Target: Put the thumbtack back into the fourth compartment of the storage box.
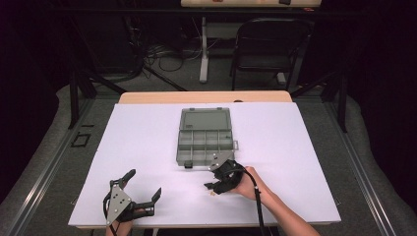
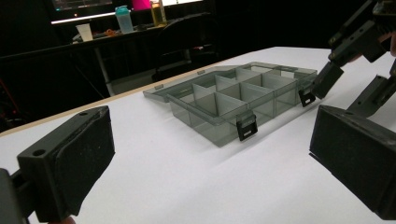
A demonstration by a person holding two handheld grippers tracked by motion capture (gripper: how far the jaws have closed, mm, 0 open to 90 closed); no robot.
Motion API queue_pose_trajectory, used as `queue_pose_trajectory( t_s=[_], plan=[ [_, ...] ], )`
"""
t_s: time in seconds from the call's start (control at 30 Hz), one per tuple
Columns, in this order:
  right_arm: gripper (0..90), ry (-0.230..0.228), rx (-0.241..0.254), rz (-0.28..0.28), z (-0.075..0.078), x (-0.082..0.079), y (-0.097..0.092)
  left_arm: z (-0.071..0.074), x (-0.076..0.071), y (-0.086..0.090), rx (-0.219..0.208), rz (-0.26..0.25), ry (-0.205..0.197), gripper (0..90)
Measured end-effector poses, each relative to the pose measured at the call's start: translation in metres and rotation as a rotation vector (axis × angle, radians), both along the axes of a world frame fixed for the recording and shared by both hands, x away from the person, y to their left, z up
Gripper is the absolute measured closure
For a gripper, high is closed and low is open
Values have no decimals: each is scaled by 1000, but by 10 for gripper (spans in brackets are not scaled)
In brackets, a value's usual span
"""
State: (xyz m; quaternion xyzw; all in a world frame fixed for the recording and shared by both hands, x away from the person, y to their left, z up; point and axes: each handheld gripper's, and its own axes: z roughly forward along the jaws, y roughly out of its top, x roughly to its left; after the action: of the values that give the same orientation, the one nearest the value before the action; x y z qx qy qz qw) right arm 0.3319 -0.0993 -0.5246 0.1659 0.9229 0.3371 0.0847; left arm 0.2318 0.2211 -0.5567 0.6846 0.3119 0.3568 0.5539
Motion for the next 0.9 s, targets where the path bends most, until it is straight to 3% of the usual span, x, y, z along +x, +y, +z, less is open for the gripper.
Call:
queue_pose_trajectory(
  t_s=[0.4, 0.63, 0.9],
  plan=[
    [712, 58, -38, 68, -15, 0, 9, 0, -1, 1, 2, 2, 0, 0],
    [759, 93, -42, 72, -19, 2, 11, 0, 0, 1, 3, 5, 5, 0],
    [826, 95, -58, 58, -22, 2, 13, 1, -1, 1, 4, 7, 3, 0]
  ],
)
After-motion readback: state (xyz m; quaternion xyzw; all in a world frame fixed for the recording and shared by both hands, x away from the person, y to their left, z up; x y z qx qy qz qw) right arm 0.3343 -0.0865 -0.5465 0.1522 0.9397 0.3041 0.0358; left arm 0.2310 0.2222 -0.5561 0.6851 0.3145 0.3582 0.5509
